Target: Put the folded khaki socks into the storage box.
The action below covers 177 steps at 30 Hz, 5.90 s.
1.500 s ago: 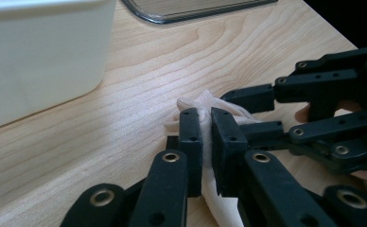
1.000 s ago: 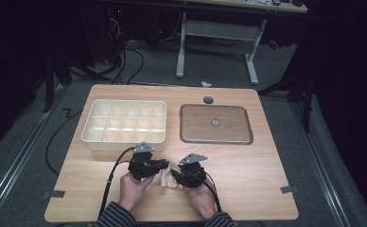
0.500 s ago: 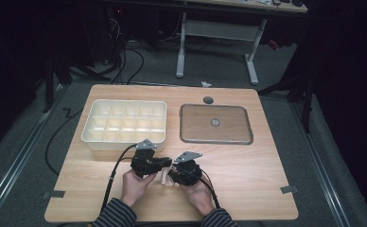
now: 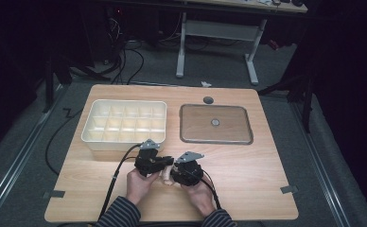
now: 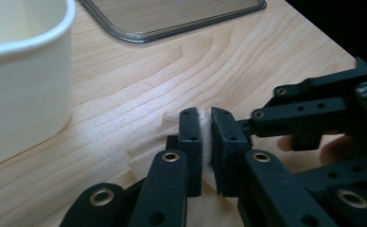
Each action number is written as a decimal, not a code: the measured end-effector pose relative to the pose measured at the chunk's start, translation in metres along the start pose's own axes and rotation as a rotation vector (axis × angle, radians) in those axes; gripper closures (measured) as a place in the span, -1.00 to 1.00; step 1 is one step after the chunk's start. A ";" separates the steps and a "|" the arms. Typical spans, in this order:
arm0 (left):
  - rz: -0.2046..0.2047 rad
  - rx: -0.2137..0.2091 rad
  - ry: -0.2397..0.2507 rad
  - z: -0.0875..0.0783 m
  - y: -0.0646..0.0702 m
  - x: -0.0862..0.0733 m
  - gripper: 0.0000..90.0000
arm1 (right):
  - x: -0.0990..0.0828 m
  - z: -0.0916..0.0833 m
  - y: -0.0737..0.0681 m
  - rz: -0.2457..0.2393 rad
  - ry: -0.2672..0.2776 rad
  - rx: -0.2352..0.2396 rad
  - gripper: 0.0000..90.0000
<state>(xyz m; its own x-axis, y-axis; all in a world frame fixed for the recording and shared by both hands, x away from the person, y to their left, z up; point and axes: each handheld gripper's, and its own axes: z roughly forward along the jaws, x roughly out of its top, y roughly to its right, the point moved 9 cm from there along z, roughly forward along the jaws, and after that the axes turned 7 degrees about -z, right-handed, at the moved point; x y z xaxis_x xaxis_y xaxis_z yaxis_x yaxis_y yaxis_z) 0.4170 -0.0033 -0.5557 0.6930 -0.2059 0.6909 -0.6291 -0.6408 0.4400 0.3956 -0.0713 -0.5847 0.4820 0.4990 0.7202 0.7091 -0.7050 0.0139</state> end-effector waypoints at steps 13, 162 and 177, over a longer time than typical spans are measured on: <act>0.020 0.019 -0.016 0.007 0.001 -0.004 0.86 | -0.004 -0.044 0.003 -0.032 0.069 -0.055 0.47; -0.041 0.200 -0.052 0.022 -0.024 -0.010 -0.10 | -0.069 -0.078 0.102 0.103 0.043 -0.326 0.16; -0.003 0.155 -0.042 0.023 -0.016 -0.010 0.48 | -0.092 -0.089 0.128 0.164 0.027 -0.395 0.00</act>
<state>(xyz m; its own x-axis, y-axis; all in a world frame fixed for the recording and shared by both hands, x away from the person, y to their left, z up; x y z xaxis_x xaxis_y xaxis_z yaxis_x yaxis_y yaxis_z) 0.4281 -0.0085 -0.5829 0.7110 -0.2329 0.6635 -0.5675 -0.7472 0.3458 0.3962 -0.2519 -0.5871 0.5547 0.3547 0.7526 0.3698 -0.9154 0.1588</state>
